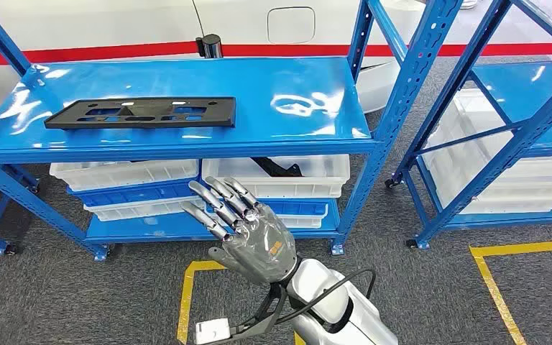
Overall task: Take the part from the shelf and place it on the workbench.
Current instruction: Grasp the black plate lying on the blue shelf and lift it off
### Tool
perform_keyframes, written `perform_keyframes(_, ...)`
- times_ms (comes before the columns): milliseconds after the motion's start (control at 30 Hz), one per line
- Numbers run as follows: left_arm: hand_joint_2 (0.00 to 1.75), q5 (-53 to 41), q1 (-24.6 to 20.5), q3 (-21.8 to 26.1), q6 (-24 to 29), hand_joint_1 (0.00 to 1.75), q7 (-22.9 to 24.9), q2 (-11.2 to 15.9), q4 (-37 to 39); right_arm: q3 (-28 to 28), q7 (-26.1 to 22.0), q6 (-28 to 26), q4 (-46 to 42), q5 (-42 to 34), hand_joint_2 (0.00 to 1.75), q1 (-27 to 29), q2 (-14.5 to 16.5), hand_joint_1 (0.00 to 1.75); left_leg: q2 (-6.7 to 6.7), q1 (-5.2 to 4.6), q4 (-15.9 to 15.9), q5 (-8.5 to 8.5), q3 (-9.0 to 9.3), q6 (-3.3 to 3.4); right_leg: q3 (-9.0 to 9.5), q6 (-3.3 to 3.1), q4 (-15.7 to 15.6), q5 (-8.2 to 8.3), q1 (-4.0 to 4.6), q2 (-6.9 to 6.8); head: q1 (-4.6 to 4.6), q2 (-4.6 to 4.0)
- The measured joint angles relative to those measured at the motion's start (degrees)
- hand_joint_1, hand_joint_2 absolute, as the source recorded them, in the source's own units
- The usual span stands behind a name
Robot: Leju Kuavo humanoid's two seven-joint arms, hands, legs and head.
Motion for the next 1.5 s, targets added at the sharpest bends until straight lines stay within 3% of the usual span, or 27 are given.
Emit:
perform_keyframes(467, 0.0, 0.2, -0.3, -2.2, 0.0, 0.0, 0.7, -0.3, -1.2, 2.2, 0.0, -1.1, 2.7, -0.8, 1.75, -0.1, -0.7, 0.0, -0.04, -0.29, 0.2, -0.01, -0.08, 0.12, -0.02, 0.33, -0.1, 0.19, -0.32, 0.01, 0.0, 0.0)
perform_keyframes(567, 0.0, 0.4, -0.5, -2.7, 0.3, 0.0, 0.9, -0.3, -1.5, 2.4, -0.1, -0.9, 3.1, -1.5, 1.75, -0.3, -0.7, 0.0, 0.0, -0.44, 0.1, 0.15, -0.15, 0.59, -0.03, 0.69, -0.3, 0.41, -0.45, 0.04, 0.0, 0.0)
perform_keyframes(633, 0.0, 0.7, -0.7, -2.9, 0.5, 0.0, 0.9, -0.4, -1.7, 2.5, -0.2, -0.6, 3.3, -1.9, 1.75, -0.6, -0.7, 0.0, 0.18, -0.04, -0.8, 0.74, 0.36, 1.25, -0.45, 0.98, 0.0, 0.24, -0.39, -0.22, 0.03, 0.0)
perform_keyframes(700, 0.0, 1.1, -0.7, -3.1, 0.7, 0.0, 1.0, -0.5, -1.9, 2.6, -0.2, -0.4, 3.4, -2.3, 1.75, -1.1, -0.7, 0.0, 0.44, 0.45, -1.6, 1.26, 0.9, 1.78, -2.65, 1.02, 4.0, -1.34, -0.36, -0.73, 0.14, 0.0)
perform_keyframes(767, 0.0, 1.3, -0.7, -3.3, 0.7, 0.0, 1.1, -0.6, -1.9, 2.7, -0.2, -0.3, 3.7, -2.4, 1.75, -1.2, -0.9, 0.0, 0.62, 0.55, -1.7, 1.26, 0.91, 1.86, -6.71, 1.11, 11.5, -3.63, -0.57, -1.04, 0.22, 0.0)
perform_keyframes(800, 0.0, 1.3, -0.7, -3.4, 0.7, 0.0, 1.1, -0.7, -1.9, 2.8, -0.2, -0.2, 3.9, -2.4, 1.75, -1.1, -1.0, 0.0, 0.68, 0.63, -1.6, 1.18, 0.93, 1.77, -8.47, 1.38, 14.3, -4.14, -0.75, -1.12, 0.22, 0.0)
perform_keyframes(833, 0.0, 1.3, -0.7, -3.5, 0.7, 0.0, 1.1, -0.7, -1.9, 2.8, -0.2, -0.2, 4.0, -2.4, 1.75, -1.1, -1.1, 0.0, 0.7, 0.75, -1.6, 1.05, 1.03, 1.59, -9.25, 1.88, 15.1, -3.72, -0.92, -1.22, 0.21, 0.0)
perform_keyframes(867, 0.0, 1.3, -0.7, -3.6, 0.7, 0.0, 1.1, -0.7, -2.0, 2.9, -0.2, -0.2, 4.2, -2.4, 1.75, -1.1, -1.1, 0.0, 0.68, 0.93, -1.6, 0.86, 1.23, 1.33, -8.88, 2.55, 13.5, -2.42, -1.09, -1.34, 0.22, 0.0)
perform_keyframes(933, 0.0, 1.3, -0.7, -3.7, 0.8, 0.0, 1.1, -0.8, -2.0, 2.9, -0.2, -0.2, 4.3, -2.4, 1.75, -1.1, -1.2, 0.0, 0.63, 1.27, -1.5, 0.25, 1.81, 0.58, -5.68, 3.86, 5.9, 1.2, -1.44, -1.8, 0.23, 0.0)
perform_keyframes(967, 0.0, 1.3, -0.7, -3.7, 0.8, 0.0, 1.1, -0.8, -2.0, 2.9, -0.2, -0.2, 4.3, -2.4, 1.75, -1.1, -1.1, 0.0, 0.61, 1.28, -1.4, -0.11, 1.96, 0.12, -4.07, 3.98, 2.6, 2.34, -1.46, -1.9, 0.25, 0.0)
perform_keyframes(1033, 0.0, 1.3, -0.7, -3.7, 0.8, 0.0, 1.1, -0.9, -2.0, 3.0, -0.3, -0.1, 4.4, -2.4, 1.75, -1.1, -1.1, 0.0, 0.62, 1.18, -1.4, -0.57, 2.0, -0.63, -2.59, 3.14, -0.2, 2.71, -1.24, -1.83, 0.23, 0.0)
perform_keyframes(1133, 0.0, 1.4, -0.8, -3.8, 0.8, 0.0, 1.1, -1.0, -2.2, 3.0, -0.3, 0.0, 4.4, -2.5, 1.75, -1.2, -1.1, 0.0, 0.64, 1.46, -1.3, -1.14, 2.09, -1.46, -2.26, 1.46, -0.5, 2.29, -1.24, -1.42, 0.16, 0.0)
perform_keyframes(1167, 0.0, 1.4, -0.9, -4.0, 0.9, 0.0, 1.2, -1.0, -2.2, 3.0, -0.3, 0.0, 4.4, -2.5, 1.75, -1.2, -1.1, 0.0, 0.64, 1.57, 0.0, -1.83, 1.49, -1.76, -2.02, 0.98, -0.5, 2.11, -1.39, -1.35, 0.14, 0.0)
perform_keyframes(1233, 0.0, 1.4, -0.9, -4.2, 1.0, 0.0, 1.2, -1.0, -2.3, 3.0, -0.3, 0.0, 4.4, -2.5, 1.75, -1.2, -1.0, 0.0, 0.62, 1.67, 6.3, -4.26, -1.96, -2.27, -1.51, 0.14, -0.6, 1.7, -1.5, -1.31, 0.12, 0.0)
perform_keyframes(1300, 0.0, 1.5, -0.7, -4.4, 1.0, 0.0, 1.2, -1.1, -2.4, 3.0, -0.3, 0.1, 4.4, -2.5, 1.75, -1.2, -1.0, 0.0, 0.61, 1.69, 13.8, -6.1, -6.97, -2.53, -1.08, -0.39, -0.6, 1.31, -1.39, -1.28, 0.11, 0.0)
perform_keyframes(1333, 0.0, 1.5, -0.6, -4.4, 1.1, 0.0, 1.2, -1.0, -2.4, 3.0, -0.3, 0.1, 4.4, -2.5, 1.75, -1.1, -1.1, 0.0, 0.61, 1.69, 15.5, -5.63, -8.68, -2.53, -0.82, -0.54, -0.6, 1.1, -1.34, -1.2, 0.1, 0.0)
perform_keyframes(1367, 0.0, 1.5, -0.5, -4.5, 1.1, 0.0, 1.2, -1.1, -2.4, 3.0, -0.3, 0.2, 4.4, -2.5, 1.75, -1.1, -1.1, 0.0, 0.61, 1.7, 14.7, -3.86, -9.25, -2.42, -0.46, -0.58, -0.6, 0.86, -1.32, -1.08, 0.1, 0.0)
perform_keyframes(1433, 0.0, 1.5, -0.5, -4.6, 1.3, 0.0, 1.2, -1.1, -2.4, 3.0, -0.3, 0.2, 4.4, -2.5, 1.75, -1.1, -1.0, 0.0, 0.59, 1.68, 8.0, 1.5, -7.58, -1.97, 0.38, -0.36, -0.6, 0.27, -1.32, -0.82, 0.12, 0.0)
perform_keyframes(1467, 0.0, 1.5, -0.5, -4.7, 1.4, 0.0, 1.2, -1.1, -2.4, 3.0, -0.3, 0.2, 4.4, -2.5, 1.75, -1.1, -1.0, 0.0, 0.53, 1.57, 4.5, 3.4, -6.25, -1.75, 0.7, -0.11, -0.6, -0.04, -1.13, -0.74, 0.14, 0.0)
perform_keyframes(1500, 0.0, 1.5, -0.5, -4.9, 1.5, 0.0, 1.3, -1.1, -2.4, 3.0, -0.3, 0.2, 4.4, -2.5, 1.75, -1.1, -1.0, 0.0, 0.49, 1.43, 2.0, 4.27, -5.21, -1.55, 0.83, 0.17, -0.6, -0.26, -0.99, -0.68, 0.13, 0.0)
